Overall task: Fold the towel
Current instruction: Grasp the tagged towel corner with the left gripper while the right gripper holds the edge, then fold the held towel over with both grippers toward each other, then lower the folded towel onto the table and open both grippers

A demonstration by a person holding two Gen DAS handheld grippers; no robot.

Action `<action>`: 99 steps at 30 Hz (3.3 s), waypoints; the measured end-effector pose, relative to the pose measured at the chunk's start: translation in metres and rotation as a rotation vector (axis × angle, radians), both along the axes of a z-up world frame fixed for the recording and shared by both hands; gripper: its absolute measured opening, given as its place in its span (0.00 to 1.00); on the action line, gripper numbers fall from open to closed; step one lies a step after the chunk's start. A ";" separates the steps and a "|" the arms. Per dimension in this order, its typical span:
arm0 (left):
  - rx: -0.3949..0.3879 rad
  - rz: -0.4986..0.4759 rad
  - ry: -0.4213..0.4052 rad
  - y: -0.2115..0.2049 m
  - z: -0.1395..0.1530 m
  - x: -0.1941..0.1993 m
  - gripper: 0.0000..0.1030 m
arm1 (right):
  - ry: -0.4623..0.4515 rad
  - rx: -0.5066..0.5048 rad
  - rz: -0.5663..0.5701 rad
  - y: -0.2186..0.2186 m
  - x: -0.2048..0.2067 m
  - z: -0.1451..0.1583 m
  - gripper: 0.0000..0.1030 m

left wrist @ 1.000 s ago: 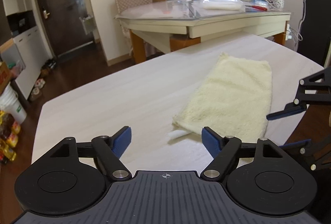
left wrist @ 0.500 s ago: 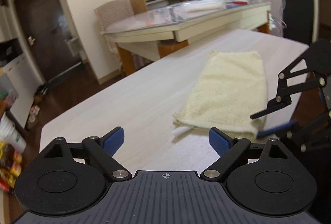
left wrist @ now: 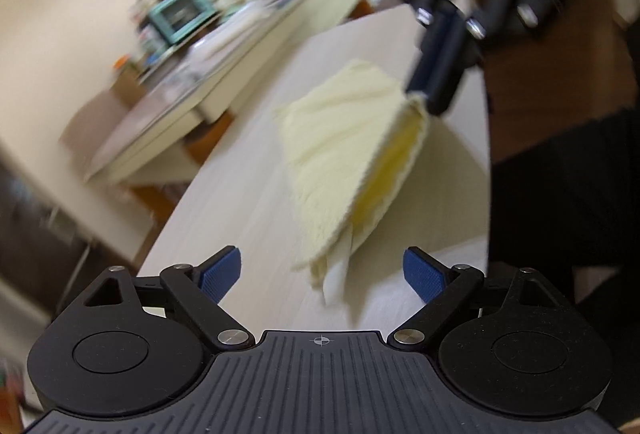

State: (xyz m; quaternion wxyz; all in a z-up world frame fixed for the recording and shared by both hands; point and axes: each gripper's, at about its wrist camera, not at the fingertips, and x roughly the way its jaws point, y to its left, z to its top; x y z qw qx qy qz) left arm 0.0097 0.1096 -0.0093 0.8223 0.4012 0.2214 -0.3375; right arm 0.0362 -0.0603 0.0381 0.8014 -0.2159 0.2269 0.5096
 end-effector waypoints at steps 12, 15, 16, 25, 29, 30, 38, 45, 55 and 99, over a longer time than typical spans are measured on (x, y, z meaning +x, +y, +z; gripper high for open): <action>0.111 -0.090 0.148 -0.029 -0.013 0.007 0.08 | 0.061 0.002 0.001 -0.031 0.003 0.006 0.10; 0.098 -0.082 0.176 -0.029 -0.011 0.013 0.08 | 0.021 -0.013 -0.009 -0.029 -0.011 -0.002 0.21; 0.094 -0.079 0.184 -0.029 -0.010 0.014 0.08 | 0.009 -0.020 -0.014 -0.028 -0.015 -0.005 0.26; 0.067 -0.048 0.242 -0.028 -0.001 0.024 0.08 | -0.196 -0.143 -0.008 -0.011 -0.079 -0.041 0.46; 0.059 -0.042 0.254 -0.030 0.003 0.026 0.08 | -0.315 -0.207 0.015 0.005 -0.099 -0.060 0.44; 0.057 -0.041 0.258 -0.030 0.004 0.026 0.08 | -0.337 -0.222 0.018 0.008 -0.103 -0.064 0.44; 0.063 -0.031 0.260 -0.030 0.004 0.023 0.08 | -0.535 -0.318 0.016 0.025 -0.122 -0.088 0.12; 0.104 -0.107 0.246 -0.043 0.024 0.012 0.08 | -0.175 -0.087 -0.046 -0.020 -0.086 -0.039 0.09; 0.074 -0.070 0.158 -0.090 0.062 0.086 0.08 | 0.055 0.180 -0.249 -0.101 0.002 0.003 0.09; -0.030 0.236 0.203 -0.106 0.000 0.217 0.36 | 0.188 0.213 -0.573 -0.140 0.143 -0.070 0.26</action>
